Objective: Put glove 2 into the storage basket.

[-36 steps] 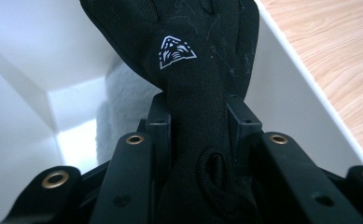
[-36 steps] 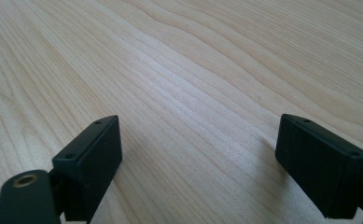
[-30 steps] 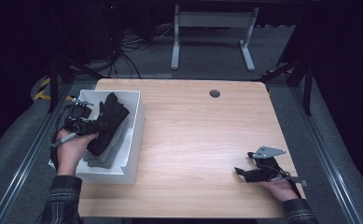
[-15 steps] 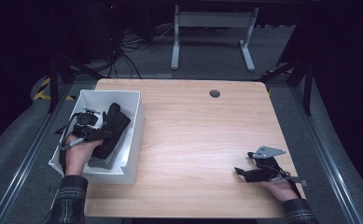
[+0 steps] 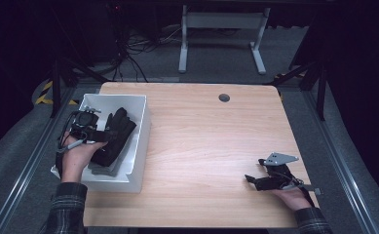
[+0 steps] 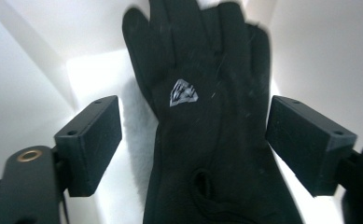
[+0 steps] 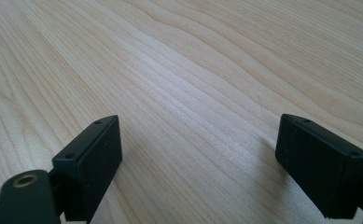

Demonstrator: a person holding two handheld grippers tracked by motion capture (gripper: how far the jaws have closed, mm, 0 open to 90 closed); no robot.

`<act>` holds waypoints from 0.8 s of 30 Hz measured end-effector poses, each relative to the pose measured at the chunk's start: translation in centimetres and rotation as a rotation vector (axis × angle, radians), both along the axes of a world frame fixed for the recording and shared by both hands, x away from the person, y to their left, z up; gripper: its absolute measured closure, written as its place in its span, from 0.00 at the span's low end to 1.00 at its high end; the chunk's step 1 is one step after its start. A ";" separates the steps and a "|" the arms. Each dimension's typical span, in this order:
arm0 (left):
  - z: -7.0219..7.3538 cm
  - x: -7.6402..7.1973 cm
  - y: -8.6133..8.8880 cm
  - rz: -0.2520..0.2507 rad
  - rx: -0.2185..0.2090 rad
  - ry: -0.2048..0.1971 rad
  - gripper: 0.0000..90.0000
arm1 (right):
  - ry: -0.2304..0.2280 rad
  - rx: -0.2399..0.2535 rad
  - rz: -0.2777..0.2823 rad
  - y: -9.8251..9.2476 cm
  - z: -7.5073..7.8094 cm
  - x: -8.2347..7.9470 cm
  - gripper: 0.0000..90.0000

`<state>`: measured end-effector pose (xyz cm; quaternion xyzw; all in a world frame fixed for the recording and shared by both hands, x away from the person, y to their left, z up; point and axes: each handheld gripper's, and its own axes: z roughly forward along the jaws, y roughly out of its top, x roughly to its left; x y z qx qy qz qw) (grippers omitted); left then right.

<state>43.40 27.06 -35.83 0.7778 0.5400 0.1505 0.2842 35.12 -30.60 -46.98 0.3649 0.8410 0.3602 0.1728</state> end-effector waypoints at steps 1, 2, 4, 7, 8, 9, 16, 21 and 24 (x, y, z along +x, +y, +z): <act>0.2 -0.1 -0.1 -0.004 -0.005 -0.006 0.19 | 0.000 0.000 0.000 0.0 0.0 0.0 0.17; 0.6 -0.2 -0.2 -0.008 -0.008 -0.012 0.19 | 0.000 0.000 0.000 0.0 0.0 0.0 0.17; 1.0 -0.2 -0.4 -0.013 -0.011 -0.023 0.19 | 0.000 0.000 0.000 0.0 0.0 0.0 0.17; 2.1 -0.5 -1.0 -0.040 -0.025 -0.041 0.18 | 0.000 0.000 0.000 0.0 0.0 0.0 0.17; 2.4 -0.5 -1.3 -0.048 -0.030 -0.048 0.18 | 0.000 0.000 0.000 0.0 0.0 0.0 0.17; 2.7 -0.6 -1.6 -0.055 -0.042 -0.054 0.18 | 0.000 0.000 0.000 0.0 0.0 0.0 0.17; 4.4 -0.8 -3.9 -0.131 -0.087 -0.093 0.18 | -0.001 0.000 -0.001 0.0 0.0 0.0 0.17; 5.1 -0.9 -5.5 -0.174 -0.106 -0.119 0.18 | -0.001 0.001 -0.001 0.0 0.0 0.0 0.17; 5.2 -0.8 -6.6 -0.194 -0.109 -0.121 0.18 | 0.000 0.000 0.000 0.0 0.0 0.0 0.17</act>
